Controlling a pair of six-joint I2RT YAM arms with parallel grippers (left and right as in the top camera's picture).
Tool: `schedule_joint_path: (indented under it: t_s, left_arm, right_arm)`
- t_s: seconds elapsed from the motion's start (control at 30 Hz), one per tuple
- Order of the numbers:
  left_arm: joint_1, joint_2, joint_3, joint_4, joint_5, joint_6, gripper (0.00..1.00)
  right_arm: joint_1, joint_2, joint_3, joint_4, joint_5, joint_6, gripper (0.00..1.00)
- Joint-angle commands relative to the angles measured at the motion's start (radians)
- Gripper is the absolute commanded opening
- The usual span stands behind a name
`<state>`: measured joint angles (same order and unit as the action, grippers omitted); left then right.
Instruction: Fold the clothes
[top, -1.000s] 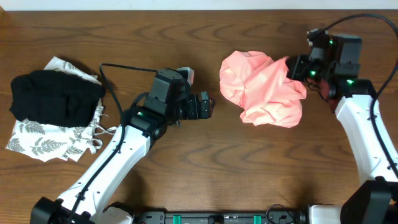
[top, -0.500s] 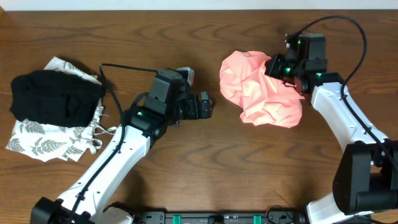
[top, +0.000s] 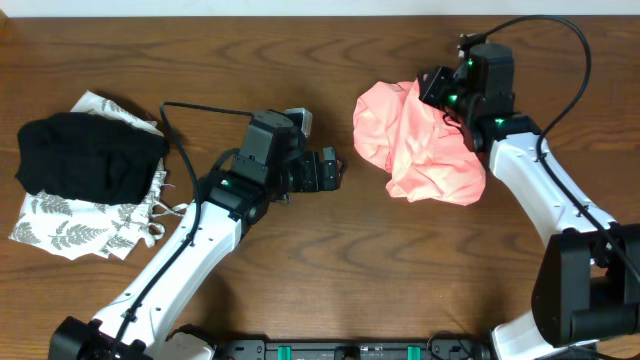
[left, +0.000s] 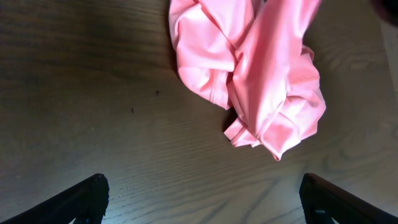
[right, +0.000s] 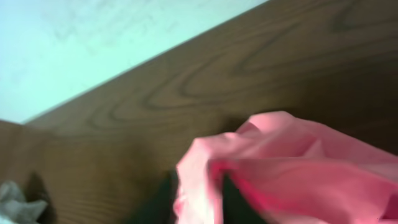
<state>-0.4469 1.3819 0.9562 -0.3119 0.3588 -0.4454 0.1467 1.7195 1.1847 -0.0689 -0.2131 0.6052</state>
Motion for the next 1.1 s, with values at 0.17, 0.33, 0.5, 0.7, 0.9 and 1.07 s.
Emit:
schedule_joint_path:
  t_s: [0.17, 0.33, 0.5, 0.7, 0.9, 1.07]
  left_arm:
    - [0.003, -0.01, 0.013, -0.014, -0.013, 0.006, 0.98]
    - [0.003, -0.01, 0.013, -0.021, -0.013, 0.006, 0.98]
    - [0.003, -0.01, 0.013, -0.021, -0.013, 0.006, 0.98]
    - [0.003, -0.01, 0.013, -0.021, -0.013, 0.006, 0.98]
    - [0.003, -0.01, 0.013, -0.021, -0.013, 0.006, 0.98]
    - [0.003, -0.008, 0.013, -0.021, -0.014, 0.006, 0.98]
  right_arm:
    - [-0.048, 0.002, 0.012, -0.179, 0.065, -0.277, 0.49]
    - [-0.105, 0.002, 0.012, -0.264, 0.029, -0.424, 0.45]
    - [-0.148, 0.05, 0.012, -0.269, -0.043, -0.484, 0.43]
    - [-0.161, 0.189, 0.012, -0.251, -0.228, -0.509, 0.35]
    - [-0.159, 0.239, 0.012, -0.222, -0.294, -0.509, 0.34]
    - [-0.161, 0.238, 0.013, -0.185, -0.344, -0.51, 0.34]
